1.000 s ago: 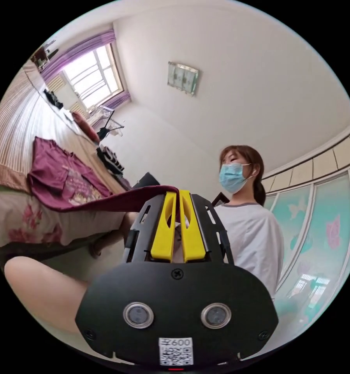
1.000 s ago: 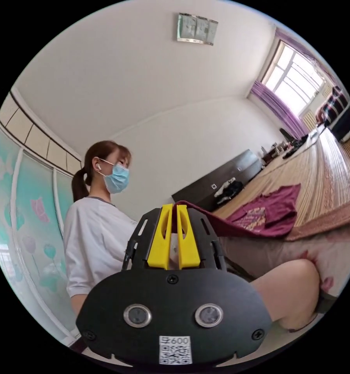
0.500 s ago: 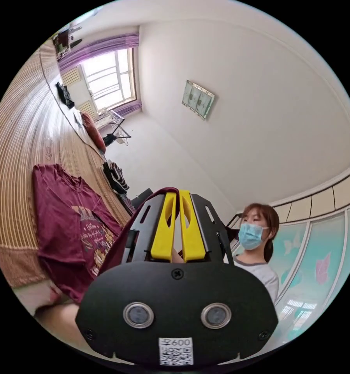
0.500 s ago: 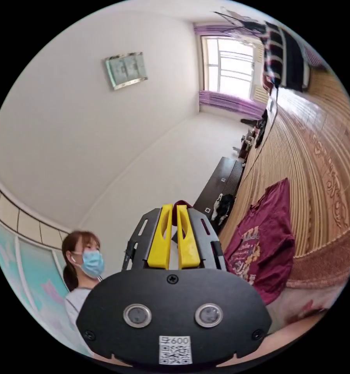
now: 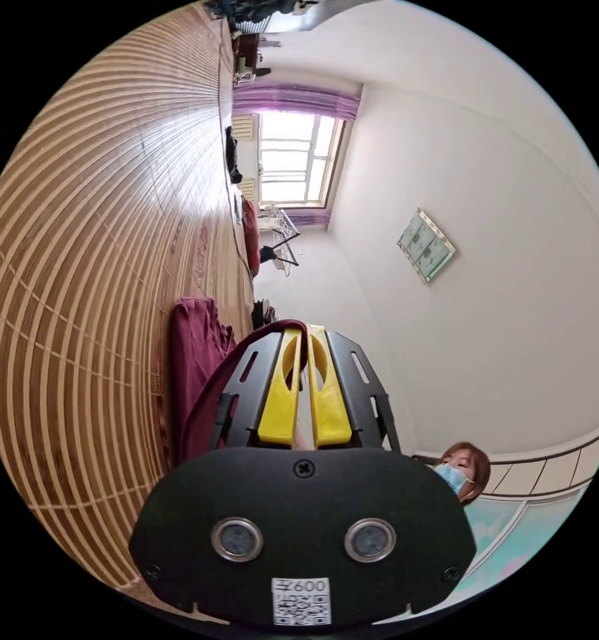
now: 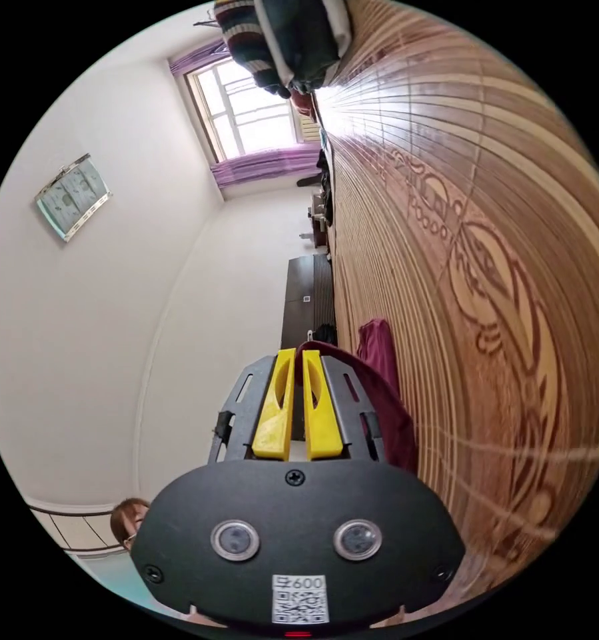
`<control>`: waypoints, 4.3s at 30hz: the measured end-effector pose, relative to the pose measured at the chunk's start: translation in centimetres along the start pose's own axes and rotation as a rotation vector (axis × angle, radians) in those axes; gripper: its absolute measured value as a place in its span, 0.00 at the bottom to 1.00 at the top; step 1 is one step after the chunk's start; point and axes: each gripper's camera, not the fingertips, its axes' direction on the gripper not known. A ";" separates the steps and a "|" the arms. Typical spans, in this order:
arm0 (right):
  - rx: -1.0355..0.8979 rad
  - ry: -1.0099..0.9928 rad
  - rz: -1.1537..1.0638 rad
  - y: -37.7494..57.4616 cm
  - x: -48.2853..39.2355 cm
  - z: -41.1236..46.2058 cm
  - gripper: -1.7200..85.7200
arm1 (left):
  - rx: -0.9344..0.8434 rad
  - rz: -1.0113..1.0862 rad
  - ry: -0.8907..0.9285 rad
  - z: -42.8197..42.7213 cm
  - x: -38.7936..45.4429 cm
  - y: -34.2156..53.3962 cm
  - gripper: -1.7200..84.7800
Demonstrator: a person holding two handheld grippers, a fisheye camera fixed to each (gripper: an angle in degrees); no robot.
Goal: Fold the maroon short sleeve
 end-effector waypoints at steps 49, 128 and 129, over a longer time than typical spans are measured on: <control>-0.389 0.856 -1.037 15.8 18.3 80.8 0.01 | -0.424 0.357 -0.489 12.8 18.1 2.6 0.02; -0.242 0.995 -0.908 3.0 9.6 41.4 0.01 | 0.049 0.514 -0.799 12.0 40.6 -4.6 0.03; -0.298 1.022 -0.942 3.9 9.6 43.4 0.01 | -0.094 0.532 -0.784 14.0 41.3 -3.6 0.02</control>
